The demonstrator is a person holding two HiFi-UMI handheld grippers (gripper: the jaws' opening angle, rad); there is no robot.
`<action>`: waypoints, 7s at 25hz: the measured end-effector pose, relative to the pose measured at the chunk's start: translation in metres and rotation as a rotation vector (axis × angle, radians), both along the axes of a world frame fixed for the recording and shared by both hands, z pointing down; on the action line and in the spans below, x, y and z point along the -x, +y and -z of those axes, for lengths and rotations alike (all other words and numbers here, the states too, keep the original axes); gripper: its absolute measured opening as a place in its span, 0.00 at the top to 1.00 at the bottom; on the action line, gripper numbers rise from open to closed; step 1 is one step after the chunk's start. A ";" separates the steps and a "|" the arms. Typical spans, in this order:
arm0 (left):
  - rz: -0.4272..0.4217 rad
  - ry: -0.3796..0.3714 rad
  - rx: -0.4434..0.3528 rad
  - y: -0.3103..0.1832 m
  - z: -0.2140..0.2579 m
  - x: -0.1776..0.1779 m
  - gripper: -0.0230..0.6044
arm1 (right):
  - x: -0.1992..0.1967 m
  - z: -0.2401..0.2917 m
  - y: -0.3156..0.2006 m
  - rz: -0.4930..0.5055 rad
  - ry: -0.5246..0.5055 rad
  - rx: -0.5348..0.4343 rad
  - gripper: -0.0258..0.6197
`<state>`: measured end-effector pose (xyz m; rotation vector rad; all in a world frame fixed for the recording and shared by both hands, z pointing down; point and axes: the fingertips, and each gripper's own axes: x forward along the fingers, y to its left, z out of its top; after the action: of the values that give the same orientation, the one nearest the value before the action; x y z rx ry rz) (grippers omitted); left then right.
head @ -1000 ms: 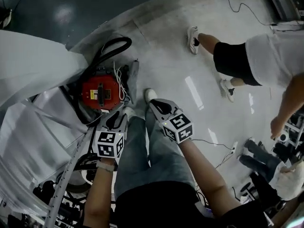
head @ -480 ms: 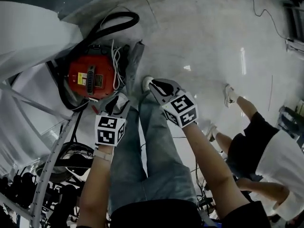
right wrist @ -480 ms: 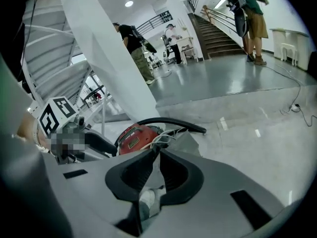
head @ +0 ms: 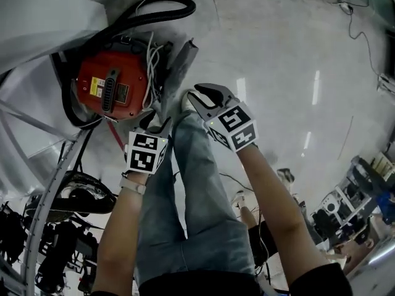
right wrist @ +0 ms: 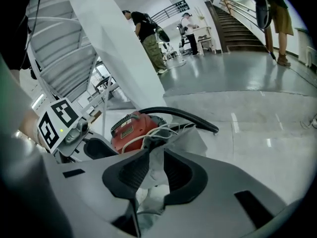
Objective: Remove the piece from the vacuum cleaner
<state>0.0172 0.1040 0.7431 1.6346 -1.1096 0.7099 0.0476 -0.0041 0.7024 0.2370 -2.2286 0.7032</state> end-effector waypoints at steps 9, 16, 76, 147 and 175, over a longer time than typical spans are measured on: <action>0.054 0.023 0.024 -0.016 -0.035 0.001 0.66 | 0.024 -0.042 -0.014 0.207 0.038 -0.024 0.79; 0.082 0.069 0.049 -0.020 -0.046 -0.002 0.66 | 0.056 -0.052 -0.017 0.409 0.040 -0.062 0.76; 0.146 0.155 0.106 -0.032 -0.081 -0.043 0.89 | 0.039 -0.106 0.001 1.263 0.179 -0.459 0.84; 0.106 0.199 0.135 -0.042 -0.089 -0.071 0.90 | 0.018 -0.105 -0.006 1.130 0.222 -0.383 0.85; 0.037 0.181 0.121 -0.035 -0.085 -0.071 0.90 | 0.002 -0.101 -0.006 1.089 0.280 -0.352 0.87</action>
<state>0.0885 0.0689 0.8277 1.5388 -0.9465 0.5812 0.0458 -0.0105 0.8030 -0.6398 -1.8135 -0.2975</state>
